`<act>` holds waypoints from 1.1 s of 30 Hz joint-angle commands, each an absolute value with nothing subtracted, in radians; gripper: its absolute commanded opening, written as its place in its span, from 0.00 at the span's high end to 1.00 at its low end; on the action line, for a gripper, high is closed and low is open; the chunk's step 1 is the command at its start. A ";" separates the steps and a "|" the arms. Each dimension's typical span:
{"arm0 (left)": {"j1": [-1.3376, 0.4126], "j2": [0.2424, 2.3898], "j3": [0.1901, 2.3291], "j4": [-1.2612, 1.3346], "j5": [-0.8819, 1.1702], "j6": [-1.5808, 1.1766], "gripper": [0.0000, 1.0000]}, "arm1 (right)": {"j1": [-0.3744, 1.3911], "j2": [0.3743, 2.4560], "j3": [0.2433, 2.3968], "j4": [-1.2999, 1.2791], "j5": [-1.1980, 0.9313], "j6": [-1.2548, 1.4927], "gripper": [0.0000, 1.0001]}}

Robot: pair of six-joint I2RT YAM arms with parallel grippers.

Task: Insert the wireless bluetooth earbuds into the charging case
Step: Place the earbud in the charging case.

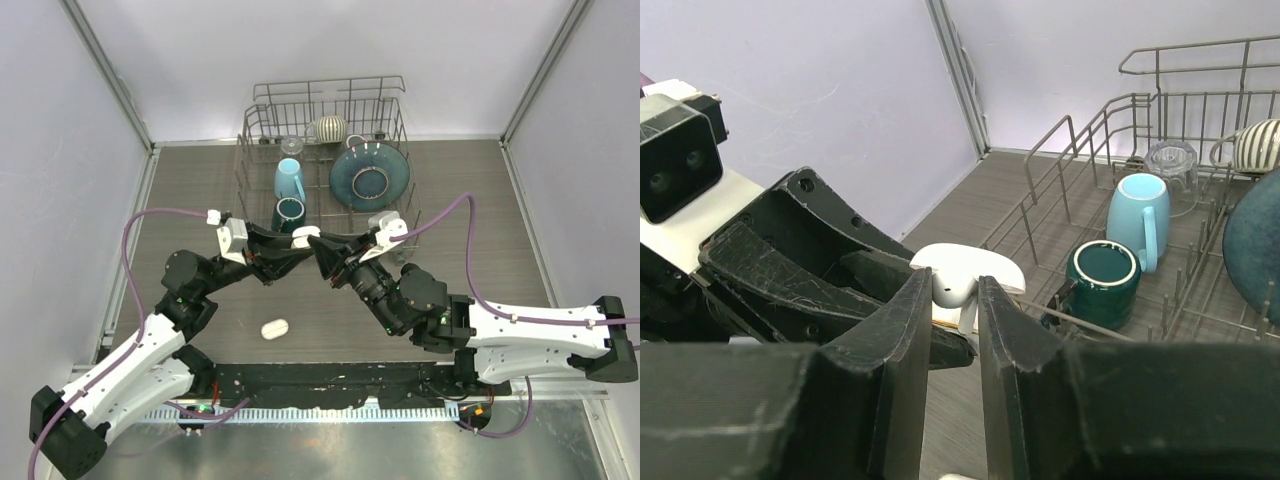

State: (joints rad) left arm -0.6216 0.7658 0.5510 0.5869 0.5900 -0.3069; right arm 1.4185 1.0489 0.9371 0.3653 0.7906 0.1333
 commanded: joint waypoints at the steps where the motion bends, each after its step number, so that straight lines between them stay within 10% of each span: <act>1: -0.627 0.749 0.586 0.641 0.607 -0.324 1.00 | 1.425 1.063 0.977 0.446 0.804 0.107 0.99; 33: -0.644 0.713 0.583 0.762 0.548 -0.368 1.00 | 1.427 1.022 0.914 0.327 0.651 0.083 0.99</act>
State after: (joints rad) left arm -0.6403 0.7280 0.5510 0.6399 0.6189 -0.3649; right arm 1.4166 1.0393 0.9310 0.3771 0.7227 0.0811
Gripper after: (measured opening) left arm 0.294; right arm 0.276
